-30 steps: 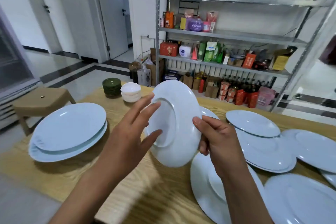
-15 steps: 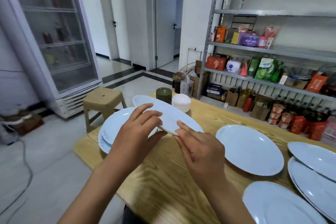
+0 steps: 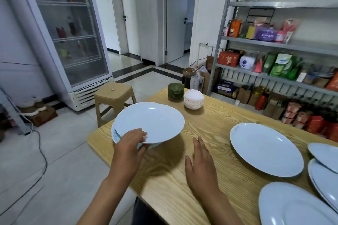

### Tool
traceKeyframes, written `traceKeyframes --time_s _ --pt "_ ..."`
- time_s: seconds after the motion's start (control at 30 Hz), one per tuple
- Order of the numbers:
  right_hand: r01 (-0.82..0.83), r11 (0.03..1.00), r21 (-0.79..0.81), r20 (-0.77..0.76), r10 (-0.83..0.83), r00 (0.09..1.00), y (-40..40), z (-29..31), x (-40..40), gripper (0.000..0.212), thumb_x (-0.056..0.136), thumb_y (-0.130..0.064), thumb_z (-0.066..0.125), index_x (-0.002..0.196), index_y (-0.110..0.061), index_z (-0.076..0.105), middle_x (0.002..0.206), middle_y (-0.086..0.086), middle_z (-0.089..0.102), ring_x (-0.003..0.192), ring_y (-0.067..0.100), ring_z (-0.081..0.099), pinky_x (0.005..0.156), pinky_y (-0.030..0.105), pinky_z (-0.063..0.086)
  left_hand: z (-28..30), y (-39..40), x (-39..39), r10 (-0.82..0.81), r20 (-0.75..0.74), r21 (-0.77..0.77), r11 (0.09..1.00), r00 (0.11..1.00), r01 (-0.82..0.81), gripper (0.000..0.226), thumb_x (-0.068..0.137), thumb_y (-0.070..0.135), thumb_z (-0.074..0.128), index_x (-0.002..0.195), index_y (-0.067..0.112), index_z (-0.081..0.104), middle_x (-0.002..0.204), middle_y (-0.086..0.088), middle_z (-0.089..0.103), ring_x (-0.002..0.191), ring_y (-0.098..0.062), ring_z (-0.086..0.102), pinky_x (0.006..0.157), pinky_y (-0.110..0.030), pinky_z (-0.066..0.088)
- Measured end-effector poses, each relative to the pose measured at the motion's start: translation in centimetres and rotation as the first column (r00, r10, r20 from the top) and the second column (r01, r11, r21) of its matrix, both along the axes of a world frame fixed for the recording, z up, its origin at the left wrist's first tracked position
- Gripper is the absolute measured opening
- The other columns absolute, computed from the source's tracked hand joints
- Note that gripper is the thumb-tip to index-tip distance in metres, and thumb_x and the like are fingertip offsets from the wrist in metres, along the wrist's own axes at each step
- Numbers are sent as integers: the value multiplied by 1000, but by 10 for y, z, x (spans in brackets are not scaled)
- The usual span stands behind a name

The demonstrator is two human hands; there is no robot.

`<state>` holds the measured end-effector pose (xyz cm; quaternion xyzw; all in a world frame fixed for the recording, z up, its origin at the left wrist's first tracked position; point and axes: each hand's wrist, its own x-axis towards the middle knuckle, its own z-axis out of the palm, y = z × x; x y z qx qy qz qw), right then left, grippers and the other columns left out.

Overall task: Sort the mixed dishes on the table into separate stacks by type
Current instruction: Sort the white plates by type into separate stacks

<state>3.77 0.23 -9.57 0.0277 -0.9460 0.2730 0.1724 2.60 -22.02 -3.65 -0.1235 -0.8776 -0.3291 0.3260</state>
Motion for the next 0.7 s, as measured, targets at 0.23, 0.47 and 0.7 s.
traceKeyframes --time_s 0.23,0.47,0.7 --pt "15 996 91 46 -19 999 4 -19 -8 35 94 -27 47 123 -11 59 137 10 54 125 27 49 105 38 39 -18 -6 1 22 78 -52 998 997 -18 30 61 -1 86 85 8 70 95 -3 72 99 -18 66 84 -27 46" --pt "8 1000 -16 40 -8 999 9 -20 -6 20 89 -26 46 95 -16 62 121 2 59 109 22 55 92 35 45 -20 -11 0 102 170 -111 990 980 -84 26 70 0 79 90 11 65 95 -1 66 88 -24 64 68 -28 44" --pt "82 810 -580 49 -66 997 16 -8 7 20 93 -16 57 108 -26 65 111 -17 62 101 -4 58 94 29 49 -18 -6 6 255 159 -406 898 954 -172 42 69 15 81 107 11 64 110 -6 65 107 -31 58 75 -44 46"
